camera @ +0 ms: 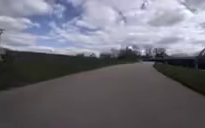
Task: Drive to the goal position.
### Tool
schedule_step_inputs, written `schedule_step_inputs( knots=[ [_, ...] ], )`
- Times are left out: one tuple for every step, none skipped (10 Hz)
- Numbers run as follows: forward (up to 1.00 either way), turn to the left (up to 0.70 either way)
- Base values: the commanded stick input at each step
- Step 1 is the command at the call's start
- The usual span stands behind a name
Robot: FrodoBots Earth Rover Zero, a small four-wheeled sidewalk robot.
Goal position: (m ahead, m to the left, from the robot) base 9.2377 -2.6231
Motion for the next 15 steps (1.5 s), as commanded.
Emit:
schedule_step_inputs(
  knots=[
    [1.0, 0.0],
    [1.0, 0.0],
    [1.0, 0.0],
    [1.0, 0.0],
    [1.0, 0.0],
    [1.0, 0.0],
    [1.0, 0.0],
    [1.0, 0.0],
    [1.0, 0.0],
    [1.0, 0.0],
    [1.0, 0.0],
    [1.0, 0.0],
    [1.0, 0.0],
    [1.0, -0.11],
    [1.0, -0.37]
  ],
)
